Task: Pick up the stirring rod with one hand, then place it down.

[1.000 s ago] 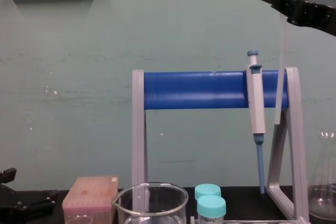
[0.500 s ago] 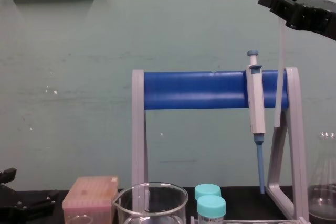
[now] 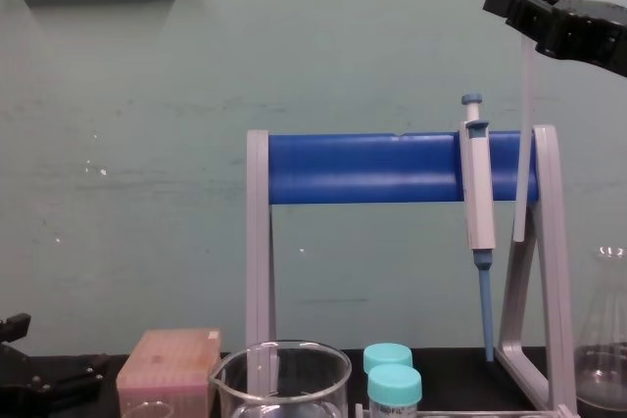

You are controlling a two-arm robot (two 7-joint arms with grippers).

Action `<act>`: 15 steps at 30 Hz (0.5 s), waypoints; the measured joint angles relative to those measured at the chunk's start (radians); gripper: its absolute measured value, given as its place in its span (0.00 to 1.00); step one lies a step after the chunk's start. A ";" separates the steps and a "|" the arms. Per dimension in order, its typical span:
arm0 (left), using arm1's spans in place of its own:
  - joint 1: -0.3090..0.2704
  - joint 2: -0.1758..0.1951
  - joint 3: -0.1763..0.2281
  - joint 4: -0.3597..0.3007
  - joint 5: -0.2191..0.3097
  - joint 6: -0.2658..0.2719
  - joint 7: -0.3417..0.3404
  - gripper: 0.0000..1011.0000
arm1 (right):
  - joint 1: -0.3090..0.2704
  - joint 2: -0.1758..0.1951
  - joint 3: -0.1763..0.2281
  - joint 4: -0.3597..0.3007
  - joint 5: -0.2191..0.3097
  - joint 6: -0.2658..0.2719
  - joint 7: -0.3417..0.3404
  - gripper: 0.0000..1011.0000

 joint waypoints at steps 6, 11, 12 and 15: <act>0.000 0.000 0.000 0.000 0.000 0.000 0.000 0.99 | 0.000 0.001 0.000 -0.001 0.001 0.001 0.002 0.07; 0.000 0.000 0.000 0.000 0.000 0.000 0.000 0.99 | 0.000 0.001 -0.002 -0.001 0.001 0.001 0.002 0.07; 0.000 0.000 0.000 0.000 0.000 0.000 0.000 0.99 | 0.000 0.001 -0.002 -0.001 0.001 0.001 0.001 0.07; 0.000 0.000 0.000 0.000 0.000 0.000 0.000 0.99 | 0.000 0.001 -0.003 -0.002 0.001 0.002 0.001 0.07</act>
